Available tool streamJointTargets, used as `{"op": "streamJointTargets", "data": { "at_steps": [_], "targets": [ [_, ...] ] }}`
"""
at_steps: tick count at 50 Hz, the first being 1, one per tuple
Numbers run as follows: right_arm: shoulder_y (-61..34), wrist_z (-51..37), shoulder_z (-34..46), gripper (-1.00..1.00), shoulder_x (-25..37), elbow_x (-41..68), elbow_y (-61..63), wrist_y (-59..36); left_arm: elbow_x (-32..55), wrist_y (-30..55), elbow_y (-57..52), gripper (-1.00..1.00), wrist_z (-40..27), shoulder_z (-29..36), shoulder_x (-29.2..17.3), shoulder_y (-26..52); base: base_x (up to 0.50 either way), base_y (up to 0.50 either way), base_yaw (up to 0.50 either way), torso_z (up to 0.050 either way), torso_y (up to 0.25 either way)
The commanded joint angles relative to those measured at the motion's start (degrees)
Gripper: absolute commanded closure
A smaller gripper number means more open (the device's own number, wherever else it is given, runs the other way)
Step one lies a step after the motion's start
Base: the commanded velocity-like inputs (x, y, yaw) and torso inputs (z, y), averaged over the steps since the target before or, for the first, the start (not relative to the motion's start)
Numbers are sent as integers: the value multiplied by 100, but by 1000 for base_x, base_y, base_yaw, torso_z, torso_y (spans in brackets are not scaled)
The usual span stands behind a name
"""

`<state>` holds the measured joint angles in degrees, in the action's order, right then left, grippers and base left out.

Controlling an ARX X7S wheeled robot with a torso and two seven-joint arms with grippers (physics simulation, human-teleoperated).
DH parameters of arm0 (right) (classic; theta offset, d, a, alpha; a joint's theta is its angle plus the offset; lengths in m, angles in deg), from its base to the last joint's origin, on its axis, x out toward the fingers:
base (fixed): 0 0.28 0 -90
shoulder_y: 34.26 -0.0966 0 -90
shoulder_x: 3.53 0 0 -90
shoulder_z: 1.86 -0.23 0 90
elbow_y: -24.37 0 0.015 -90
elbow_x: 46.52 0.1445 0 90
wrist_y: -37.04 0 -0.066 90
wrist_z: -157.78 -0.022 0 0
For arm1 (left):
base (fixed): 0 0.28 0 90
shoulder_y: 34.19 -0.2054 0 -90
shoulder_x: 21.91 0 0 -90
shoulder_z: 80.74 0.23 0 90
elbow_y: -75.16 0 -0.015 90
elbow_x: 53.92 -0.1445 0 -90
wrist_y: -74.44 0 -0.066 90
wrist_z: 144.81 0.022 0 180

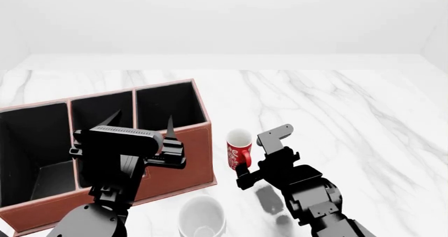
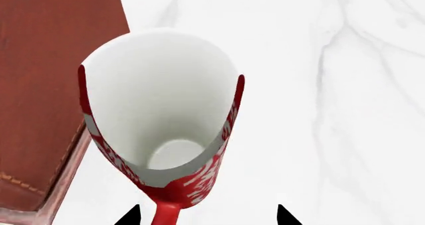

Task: Pick up the red mug and place it to the right of the caddy.

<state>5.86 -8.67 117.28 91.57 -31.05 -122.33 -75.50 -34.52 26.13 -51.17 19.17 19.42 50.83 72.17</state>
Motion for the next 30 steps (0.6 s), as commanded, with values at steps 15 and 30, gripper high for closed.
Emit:
{"op": "streamJointTargets", "data": {
  "at_steps": [15, 30],
  "targets": [
    [3765, -2650, -1117, -100, 1918, 368, 8000, -2600, 46, 15, -69, -100, -82, 38, -42, -24, 0, 0, 0, 0, 0],
    [4002, -3357, -2240, -100, 1754, 573, 10492, -2061, 80, -16, -101, -100, -91, 65, -75, -24, 0, 0, 0, 0, 0]
  ]
}}
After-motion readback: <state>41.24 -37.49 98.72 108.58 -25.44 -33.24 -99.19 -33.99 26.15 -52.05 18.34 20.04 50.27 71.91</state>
